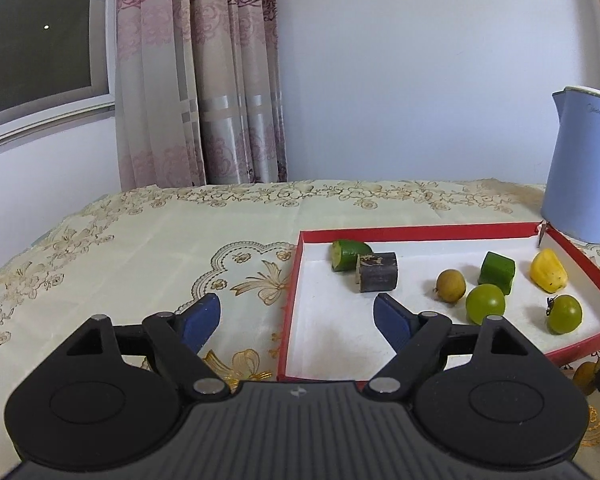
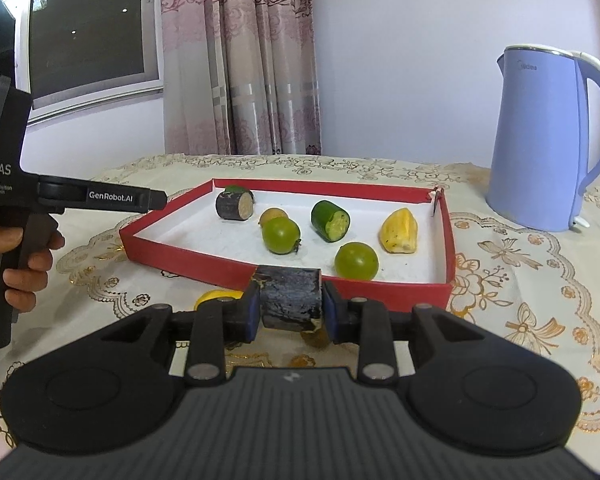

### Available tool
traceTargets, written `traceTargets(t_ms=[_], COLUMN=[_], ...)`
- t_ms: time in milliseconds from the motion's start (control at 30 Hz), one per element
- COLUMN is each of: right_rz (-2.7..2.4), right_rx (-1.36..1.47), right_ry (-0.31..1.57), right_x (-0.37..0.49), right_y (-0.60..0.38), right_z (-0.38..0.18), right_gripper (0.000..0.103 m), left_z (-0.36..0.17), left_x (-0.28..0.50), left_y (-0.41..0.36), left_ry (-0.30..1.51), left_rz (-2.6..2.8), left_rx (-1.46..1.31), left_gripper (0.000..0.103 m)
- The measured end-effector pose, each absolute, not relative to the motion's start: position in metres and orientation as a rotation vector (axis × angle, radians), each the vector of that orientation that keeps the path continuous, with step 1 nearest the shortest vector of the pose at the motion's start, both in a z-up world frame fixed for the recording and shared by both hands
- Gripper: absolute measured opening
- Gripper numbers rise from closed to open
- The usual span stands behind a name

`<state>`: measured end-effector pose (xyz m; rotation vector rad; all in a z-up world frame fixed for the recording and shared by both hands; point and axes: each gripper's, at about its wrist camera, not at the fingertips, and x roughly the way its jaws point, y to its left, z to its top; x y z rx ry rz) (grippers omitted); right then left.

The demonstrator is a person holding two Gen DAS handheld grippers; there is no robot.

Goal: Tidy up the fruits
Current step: 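Carry the dark log piece into the red tray and open the right gripper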

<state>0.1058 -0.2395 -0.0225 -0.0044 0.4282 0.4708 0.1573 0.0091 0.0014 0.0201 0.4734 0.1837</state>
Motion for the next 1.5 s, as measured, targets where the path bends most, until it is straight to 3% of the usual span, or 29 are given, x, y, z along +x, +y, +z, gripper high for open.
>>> traceTargets(t_ms=[967,1500], right_rz=[0.436,0.409], right_rx=[0.015,-0.012], right_ry=[0.418,0.389], right_x=[0.106,0.134], right_y=[-0.242,-0.240], right_z=[-0.021,0.017], right_gripper=[0.030,0.030], left_z=[-0.014,-0.012], left_x=[0.164,0.162], left_y=[0.002,0.003], left_ry=[0.535,0.536], left_rz=[0.144,0.128], left_rx=[0.035,0.029], left_gripper=[0.084,0.084])
